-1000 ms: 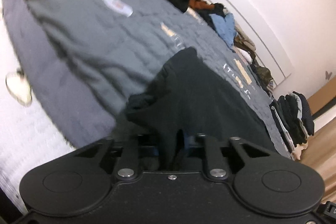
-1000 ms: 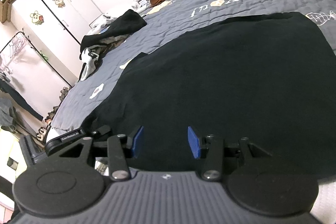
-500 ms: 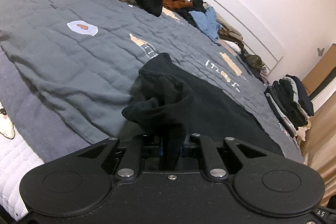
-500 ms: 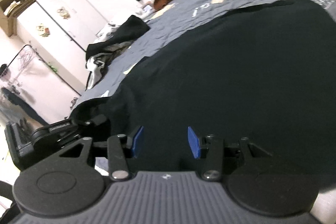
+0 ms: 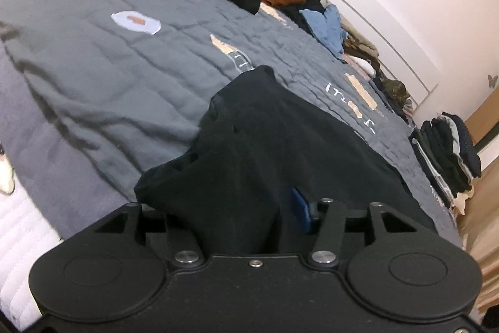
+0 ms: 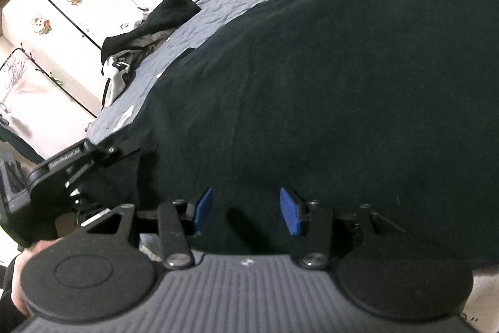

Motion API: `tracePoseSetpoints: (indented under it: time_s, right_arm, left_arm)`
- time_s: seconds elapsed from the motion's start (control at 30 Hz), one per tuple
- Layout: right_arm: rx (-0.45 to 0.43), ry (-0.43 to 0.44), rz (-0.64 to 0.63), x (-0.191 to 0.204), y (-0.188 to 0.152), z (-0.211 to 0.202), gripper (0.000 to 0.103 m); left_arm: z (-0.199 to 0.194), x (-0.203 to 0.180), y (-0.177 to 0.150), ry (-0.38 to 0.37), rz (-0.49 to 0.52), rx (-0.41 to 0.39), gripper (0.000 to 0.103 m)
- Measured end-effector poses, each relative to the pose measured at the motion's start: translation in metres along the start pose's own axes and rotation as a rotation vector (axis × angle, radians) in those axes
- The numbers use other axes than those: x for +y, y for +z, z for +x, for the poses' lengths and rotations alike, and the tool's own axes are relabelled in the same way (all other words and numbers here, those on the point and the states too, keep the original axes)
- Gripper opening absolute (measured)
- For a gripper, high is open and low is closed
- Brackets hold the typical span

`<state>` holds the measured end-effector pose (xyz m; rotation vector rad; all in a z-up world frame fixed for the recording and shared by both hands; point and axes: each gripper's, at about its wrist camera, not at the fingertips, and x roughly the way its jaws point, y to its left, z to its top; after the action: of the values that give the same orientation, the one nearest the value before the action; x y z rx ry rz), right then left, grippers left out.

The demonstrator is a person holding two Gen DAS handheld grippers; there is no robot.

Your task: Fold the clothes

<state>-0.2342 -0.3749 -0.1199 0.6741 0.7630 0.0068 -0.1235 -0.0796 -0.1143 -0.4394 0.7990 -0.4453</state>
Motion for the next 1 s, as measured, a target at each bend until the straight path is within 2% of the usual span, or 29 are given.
tracePoseSetpoints:
  time_s: [0.03,0.07,0.2,0.3,0.43,0.67,0.8,1.0]
  right_arm:
    - [0.000,0.000,-0.001,0.000,0.000,0.000,0.048]
    - [0.001,0.002,0.000,0.000,0.000,0.000,0.049]
    - [0.000,0.014,0.017,-0.004,0.000,0.001,0.049]
    - [-0.001,0.024,0.030,-0.007,0.000,0.001,0.049]
    - [-0.001,0.036,0.048,-0.011,0.001,0.001,0.049]
    - [-0.003,0.049,0.113,-0.022,0.001,-0.017,0.050]
    - [-0.058,0.056,0.179,-0.036,0.008,-0.046,0.050]
    - [-0.178,0.061,0.274,-0.078,0.029,-0.118,0.050]
  left_arm:
    - [0.001,-0.001,0.000,0.004,0.011,-0.006,0.038]
    - [0.001,-0.001,-0.001,0.009,0.016,-0.010,0.024]
    - [-0.005,0.000,0.001,-0.007,0.025,-0.021,0.014]
    - [-0.014,-0.013,0.000,-0.025,0.087,-0.058,0.012]
    - [-0.025,-0.035,0.002,-0.095,0.151,-0.085,0.011]
    - [-0.026,-0.085,-0.001,-0.196,0.278,-0.079,0.011]
    - [-0.021,-0.122,-0.012,-0.260,0.369,-0.057,0.011]
    - [-0.008,-0.181,-0.048,-0.357,0.532,0.003,0.011]
